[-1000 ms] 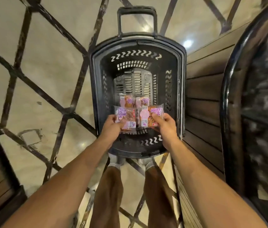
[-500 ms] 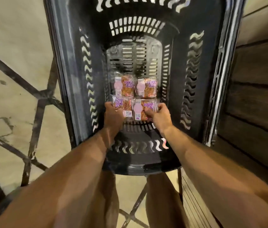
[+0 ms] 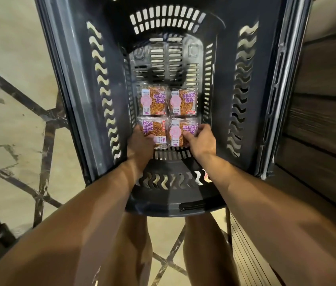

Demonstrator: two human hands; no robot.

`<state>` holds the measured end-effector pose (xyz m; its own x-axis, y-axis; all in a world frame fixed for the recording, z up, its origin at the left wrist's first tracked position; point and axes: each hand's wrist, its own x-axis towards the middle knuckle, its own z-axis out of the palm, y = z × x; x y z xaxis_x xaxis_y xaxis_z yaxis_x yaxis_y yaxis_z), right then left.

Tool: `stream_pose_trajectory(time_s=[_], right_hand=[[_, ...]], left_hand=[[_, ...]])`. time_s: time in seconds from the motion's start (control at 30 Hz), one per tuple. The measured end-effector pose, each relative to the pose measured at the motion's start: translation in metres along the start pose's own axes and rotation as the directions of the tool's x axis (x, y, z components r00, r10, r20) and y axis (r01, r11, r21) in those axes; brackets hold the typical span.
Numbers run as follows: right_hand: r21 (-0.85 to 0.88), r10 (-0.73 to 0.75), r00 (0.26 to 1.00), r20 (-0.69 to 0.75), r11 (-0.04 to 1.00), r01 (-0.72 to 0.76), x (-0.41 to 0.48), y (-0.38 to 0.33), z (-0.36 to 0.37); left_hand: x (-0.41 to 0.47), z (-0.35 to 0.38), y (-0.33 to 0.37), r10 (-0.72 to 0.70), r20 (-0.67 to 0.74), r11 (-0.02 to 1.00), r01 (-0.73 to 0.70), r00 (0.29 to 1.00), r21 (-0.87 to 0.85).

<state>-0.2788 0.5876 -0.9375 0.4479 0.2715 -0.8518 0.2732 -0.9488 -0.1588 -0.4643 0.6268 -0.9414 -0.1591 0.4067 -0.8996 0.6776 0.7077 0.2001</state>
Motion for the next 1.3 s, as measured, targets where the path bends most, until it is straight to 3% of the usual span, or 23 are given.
stream_pose_trajectory(time_s=[0.2,0.37,0.53,0.6,0.73,0.9,1.0,1.3], right_hand=[[0.038,0.034,0.999,0.005,0.999,-0.034,-0.006,-0.007,-0.016],[0.030,0.012,1.000,-0.011,0.999,-0.012,-0.033,-0.027,-0.038],[-0.038,-0.148,0.987,-0.065,0.989,0.145,-0.091,-0.062,-0.074],[-0.140,-0.249,0.967,-0.055,0.961,0.239,-0.127,-0.083,-0.095],[-0.438,-0.459,0.887,-0.057,0.810,0.390,-0.214,-0.132,-0.149],[-0.497,-0.587,0.808,-0.059,0.719,0.486,-0.340,-0.196,-0.227],[-0.550,-0.689,0.719,-0.089,0.636,0.541,-0.415,-0.226,-0.282],[-0.678,-0.870,0.435,-0.235,0.467,0.568,-0.603,-0.270,-0.442]], left_hand=[[-0.026,-0.012,0.014,0.015,-0.018,0.999,-0.016,1.000,-0.042],[-0.067,-0.028,0.039,0.169,-0.056,0.986,-0.168,0.984,0.021],[-0.127,-0.071,0.086,0.383,-0.031,0.899,-0.365,0.923,0.241],[-0.157,-0.095,0.109,0.476,-0.055,0.846,-0.440,0.878,0.301],[-0.233,-0.154,0.153,0.565,-0.122,0.787,-0.490,0.816,0.374],[-0.357,-0.247,0.201,0.627,-0.126,0.617,-0.391,0.769,0.683],[-0.442,-0.298,0.223,0.680,-0.177,0.528,-0.308,0.711,0.791],[-0.665,-0.388,0.282,0.762,-0.343,0.528,-0.220,0.550,0.820]])
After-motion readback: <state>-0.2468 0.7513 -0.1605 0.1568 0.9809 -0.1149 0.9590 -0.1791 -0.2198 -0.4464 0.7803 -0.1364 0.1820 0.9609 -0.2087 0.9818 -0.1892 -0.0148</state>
